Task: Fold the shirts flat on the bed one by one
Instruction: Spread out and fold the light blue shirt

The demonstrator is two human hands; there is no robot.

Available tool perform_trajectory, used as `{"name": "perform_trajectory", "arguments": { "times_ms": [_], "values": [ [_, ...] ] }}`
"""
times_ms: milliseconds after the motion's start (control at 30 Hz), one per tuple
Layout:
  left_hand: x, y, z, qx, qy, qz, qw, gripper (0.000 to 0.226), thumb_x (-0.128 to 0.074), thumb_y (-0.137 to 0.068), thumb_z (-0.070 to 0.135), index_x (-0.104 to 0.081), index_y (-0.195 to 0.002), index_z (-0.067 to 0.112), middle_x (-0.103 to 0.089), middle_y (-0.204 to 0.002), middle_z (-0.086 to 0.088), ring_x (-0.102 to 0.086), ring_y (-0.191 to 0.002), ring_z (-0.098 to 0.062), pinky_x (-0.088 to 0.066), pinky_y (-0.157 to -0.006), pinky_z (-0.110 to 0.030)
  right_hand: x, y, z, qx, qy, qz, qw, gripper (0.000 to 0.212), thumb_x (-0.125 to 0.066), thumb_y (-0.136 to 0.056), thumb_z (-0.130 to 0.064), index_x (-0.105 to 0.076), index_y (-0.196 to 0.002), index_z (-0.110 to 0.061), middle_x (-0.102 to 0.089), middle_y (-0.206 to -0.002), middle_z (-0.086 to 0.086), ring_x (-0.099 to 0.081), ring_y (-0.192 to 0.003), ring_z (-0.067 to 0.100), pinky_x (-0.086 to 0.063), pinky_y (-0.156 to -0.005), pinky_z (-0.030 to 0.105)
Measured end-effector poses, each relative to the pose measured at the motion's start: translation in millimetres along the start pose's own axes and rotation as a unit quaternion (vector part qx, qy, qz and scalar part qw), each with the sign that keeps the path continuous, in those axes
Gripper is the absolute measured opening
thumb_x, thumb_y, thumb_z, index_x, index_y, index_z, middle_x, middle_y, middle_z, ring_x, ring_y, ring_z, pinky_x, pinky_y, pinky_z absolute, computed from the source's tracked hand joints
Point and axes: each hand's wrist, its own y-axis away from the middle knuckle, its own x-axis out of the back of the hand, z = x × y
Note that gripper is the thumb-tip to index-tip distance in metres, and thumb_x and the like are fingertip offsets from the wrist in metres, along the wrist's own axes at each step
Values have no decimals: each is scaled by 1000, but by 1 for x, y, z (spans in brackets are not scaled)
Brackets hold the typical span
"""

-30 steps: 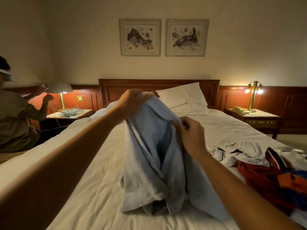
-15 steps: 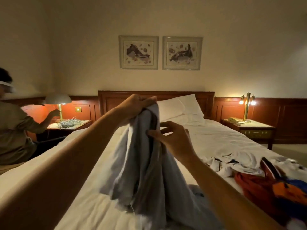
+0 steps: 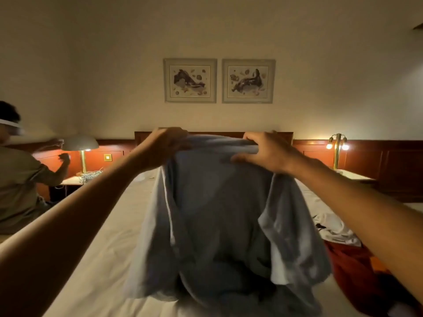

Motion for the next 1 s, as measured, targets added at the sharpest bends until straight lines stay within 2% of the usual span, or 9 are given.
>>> {"name": "perform_trajectory", "arguments": {
  "times_ms": [67,200,300,433,633,700,767,867,1000],
  "values": [
    [13,-8,-3,-17,-34,65,997,16,-59,-99,16,-66,-87,8,-53,-76,7,-47,-65,-3,-37,-60,-13,20,-12,7,17,104,-29,994,38,-76,-80,-51,-65,-90,-15,-67,-90,8,-62,-86,26,-46,-71,34],
    [41,-22,-21,140,47,184,972,26,-57,-98,24,-64,-73,21,-55,-68,4,-45,-65,-9,-32,-60,-28,50,-28,27,-19,99,-15,995,50,-78,-80,-46,-48,-60,-11,-50,-60,4,-48,-61,21,-34,-56,30],
    [43,-22,-25,180,112,138,967,34,-55,-101,21,-59,-67,24,-51,-66,7,-42,-65,-7,-34,-59,-23,65,-27,38,-81,-18,4,997,49,-76,-83,-45,-55,-64,-6,-44,-58,-1,-38,-58,14,-28,-55,29],
    [43,-18,-6,138,115,106,978,30,-60,-100,27,-58,-70,26,-53,-69,11,-46,-67,-4,-37,-61,-17,66,-14,31,-150,-162,-27,975,55,-66,-69,-71,-63,-71,-17,-58,-58,-6,-54,-60,12,-41,-59,28],
    [67,-15,29,85,183,81,976,19,-76,-82,42,-68,-76,26,-67,-69,21,-61,-66,5,-43,-60,-6,71,-6,3,-97,-246,-4,964,67,-72,-47,-83,-74,-80,-24,-73,-74,-11,-68,-66,5,-50,-55,16],
    [78,-19,35,88,256,98,958,25,-77,-73,47,-73,-84,25,-74,-78,18,-66,-71,4,-48,-61,-9,74,-11,-5,-87,-291,19,953,65,-75,-47,-79,-76,-90,-31,-76,-86,-7,-72,-78,9,-56,-66,23],
    [89,-21,38,72,283,84,953,37,-83,-60,51,-74,-88,29,-75,-83,16,-69,-75,4,-51,-63,-13,78,-14,-10,-63,-276,30,959,63,-72,-53,-79,-74,-96,-33,-76,-89,-8,-72,-82,9,-57,-73,26],
    [100,-21,32,2,185,11,983,40,-86,-55,59,-72,-89,45,-72,-85,22,-65,-77,9,-45,-66,-5,78,-12,-11,13,-184,-40,982,36,-72,-62,-73,-73,-78,-40,-70,-71,-17,-64,-64,-4,-45,-55,8],
    [76,-13,-16,51,88,-78,992,41,-81,-55,65,-65,-73,32,-61,-67,11,-52,-63,0,-40,-59,-15,57,-5,22,-6,-38,-135,990,47,-77,-56,-75,-70,-75,-33,-67,-69,-18,-60,-60,-1,-42,-50,14]
  ]
}}
